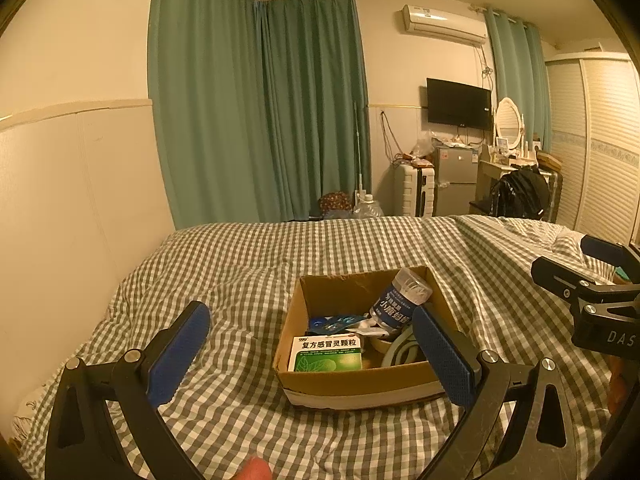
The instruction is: Organize objects
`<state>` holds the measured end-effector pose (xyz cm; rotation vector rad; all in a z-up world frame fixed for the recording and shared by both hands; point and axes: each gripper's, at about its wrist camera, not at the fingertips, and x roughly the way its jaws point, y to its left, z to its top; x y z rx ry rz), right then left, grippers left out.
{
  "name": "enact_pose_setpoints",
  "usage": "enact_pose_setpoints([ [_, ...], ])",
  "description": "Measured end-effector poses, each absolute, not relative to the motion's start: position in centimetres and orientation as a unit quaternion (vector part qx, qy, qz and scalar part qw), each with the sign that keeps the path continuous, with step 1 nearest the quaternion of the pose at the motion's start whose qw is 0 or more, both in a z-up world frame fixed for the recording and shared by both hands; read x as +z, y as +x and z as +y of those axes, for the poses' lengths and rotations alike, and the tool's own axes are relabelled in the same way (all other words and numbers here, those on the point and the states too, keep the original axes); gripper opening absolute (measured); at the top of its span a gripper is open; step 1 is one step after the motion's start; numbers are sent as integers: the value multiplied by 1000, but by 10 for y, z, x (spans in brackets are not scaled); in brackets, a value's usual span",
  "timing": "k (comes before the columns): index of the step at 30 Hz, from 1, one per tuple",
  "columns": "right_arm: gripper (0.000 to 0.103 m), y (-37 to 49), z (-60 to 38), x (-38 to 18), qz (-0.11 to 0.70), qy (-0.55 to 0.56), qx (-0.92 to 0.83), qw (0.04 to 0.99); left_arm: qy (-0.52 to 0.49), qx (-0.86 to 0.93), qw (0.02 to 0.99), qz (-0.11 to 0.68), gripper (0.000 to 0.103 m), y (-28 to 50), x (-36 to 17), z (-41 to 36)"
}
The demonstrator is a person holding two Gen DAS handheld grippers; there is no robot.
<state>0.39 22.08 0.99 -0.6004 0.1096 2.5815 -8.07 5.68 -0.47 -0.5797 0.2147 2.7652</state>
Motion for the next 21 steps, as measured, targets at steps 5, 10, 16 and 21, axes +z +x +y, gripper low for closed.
enact_pose_setpoints([
  [5, 103, 4, 221, 10, 40, -220, 944, 242, -203, 965, 149, 68, 103, -83, -4, 54],
  [10, 103, 5, 223, 8, 40, -222, 943, 243, -203, 967, 138, 74, 103, -83, -5, 54],
  [16, 103, 6, 223, 8, 40, -223, 943, 243, -201, 967, 137, 74, 103, -83, -3, 53],
  [21, 103, 6, 223, 7, 40, -223, 943, 243, -199, 967, 137, 76, 103, -82, -1, 53],
])
